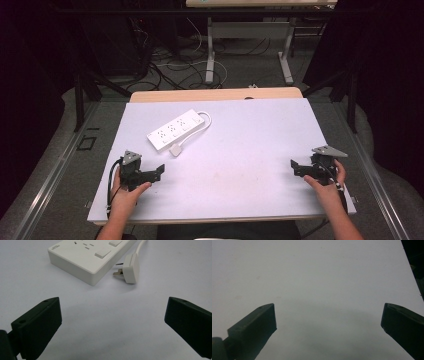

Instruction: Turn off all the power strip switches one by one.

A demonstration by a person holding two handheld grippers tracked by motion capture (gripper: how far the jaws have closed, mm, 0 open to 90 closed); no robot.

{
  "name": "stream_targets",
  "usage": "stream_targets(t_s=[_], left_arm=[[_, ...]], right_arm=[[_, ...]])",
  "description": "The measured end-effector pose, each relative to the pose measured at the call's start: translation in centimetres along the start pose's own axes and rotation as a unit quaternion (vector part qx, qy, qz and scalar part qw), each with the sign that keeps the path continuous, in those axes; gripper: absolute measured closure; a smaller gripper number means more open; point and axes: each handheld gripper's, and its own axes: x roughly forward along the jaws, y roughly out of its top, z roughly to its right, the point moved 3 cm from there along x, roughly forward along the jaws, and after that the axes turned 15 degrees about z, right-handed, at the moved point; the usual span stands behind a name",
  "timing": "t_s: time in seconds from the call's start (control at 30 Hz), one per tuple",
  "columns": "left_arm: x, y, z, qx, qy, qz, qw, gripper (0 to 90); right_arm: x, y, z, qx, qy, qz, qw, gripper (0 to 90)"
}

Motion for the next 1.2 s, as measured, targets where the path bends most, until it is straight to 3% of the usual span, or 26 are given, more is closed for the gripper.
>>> stream_targets(t_s=[0.47, 0.6, 0.7, 0.77, 0.93, 1.2], left_arm=[[0.4, 0.5, 0.3, 0.013, 0.008, 0.004, 0.9999, 2.1], [0.5, 1.1, 0.5, 0.003, 0.008, 0.013, 0.9999, 2.5], [0.7, 1.3, 0.6, 0.007, 0.007, 0.012, 0.9999, 3.0], [0.9, 1.9, 0.8, 0.015, 0.011, 0.013, 0.9997, 3.5], [1.2, 3.2, 0.9, 0.016, 0.014, 0.032, 0.9993, 6.8], [1.9, 4.7, 0.9, 0.015, 0.018, 0.038, 0.9990, 11.8]], right_arm=[[-0.2, -0.2, -0.7, -0.011, 0.004, 0.001, 0.9999, 0.0], [-0.3, -0.3, -0.6, -0.011, 0.003, -0.001, 0.9999, 0.0], [-0.1, -0.4, -0.6, -0.008, 0.000, -0.004, 1.0000, 0.0], [-0.1, -0.4, -0.7, -0.006, 0.001, -0.004, 1.0000, 0.0], [0.0, -0.4, -1.0, -0.010, 0.005, -0.002, 0.9999, 0.1], [0.0, -0.4, -1.1, -0.005, 0.007, -0.005, 0.9999, 0.1]])
